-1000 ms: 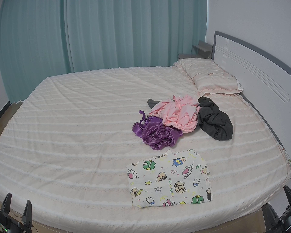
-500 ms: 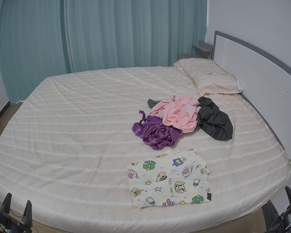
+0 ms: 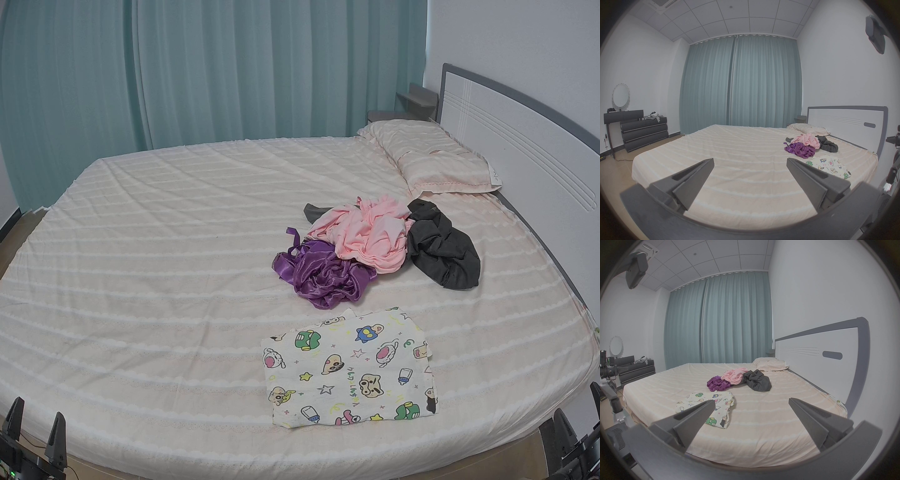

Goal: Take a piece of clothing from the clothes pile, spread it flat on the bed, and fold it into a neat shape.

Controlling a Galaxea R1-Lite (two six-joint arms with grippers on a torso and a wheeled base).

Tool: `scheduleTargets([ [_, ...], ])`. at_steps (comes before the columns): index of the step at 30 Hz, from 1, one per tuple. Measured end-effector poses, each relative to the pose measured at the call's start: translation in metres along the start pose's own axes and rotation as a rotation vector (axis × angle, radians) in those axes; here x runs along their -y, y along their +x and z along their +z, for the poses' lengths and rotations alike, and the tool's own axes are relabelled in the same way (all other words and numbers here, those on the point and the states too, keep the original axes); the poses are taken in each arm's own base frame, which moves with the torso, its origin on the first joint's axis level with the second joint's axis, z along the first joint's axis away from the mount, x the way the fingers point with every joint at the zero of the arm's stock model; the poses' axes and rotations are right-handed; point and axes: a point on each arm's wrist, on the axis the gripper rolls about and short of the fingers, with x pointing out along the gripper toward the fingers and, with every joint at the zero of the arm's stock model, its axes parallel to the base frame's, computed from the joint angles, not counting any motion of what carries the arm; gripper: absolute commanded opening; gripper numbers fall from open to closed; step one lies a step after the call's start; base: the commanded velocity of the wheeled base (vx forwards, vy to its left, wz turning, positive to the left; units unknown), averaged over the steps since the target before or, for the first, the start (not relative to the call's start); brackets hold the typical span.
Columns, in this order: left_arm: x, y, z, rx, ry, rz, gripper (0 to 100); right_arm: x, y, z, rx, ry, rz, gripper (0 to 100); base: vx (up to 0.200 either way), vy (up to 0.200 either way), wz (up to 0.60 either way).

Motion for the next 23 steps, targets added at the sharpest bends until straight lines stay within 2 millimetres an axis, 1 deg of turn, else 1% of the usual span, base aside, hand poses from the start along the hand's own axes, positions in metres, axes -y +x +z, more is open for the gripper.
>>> scheduleTargets([
  [23,0.0,0.0,0.0,-0.001,0.0,0.0,100,-0.0002,-0.0019,-0.0004,0.025,0.017,-0.012,100,0.0,0.0,0.0],
])
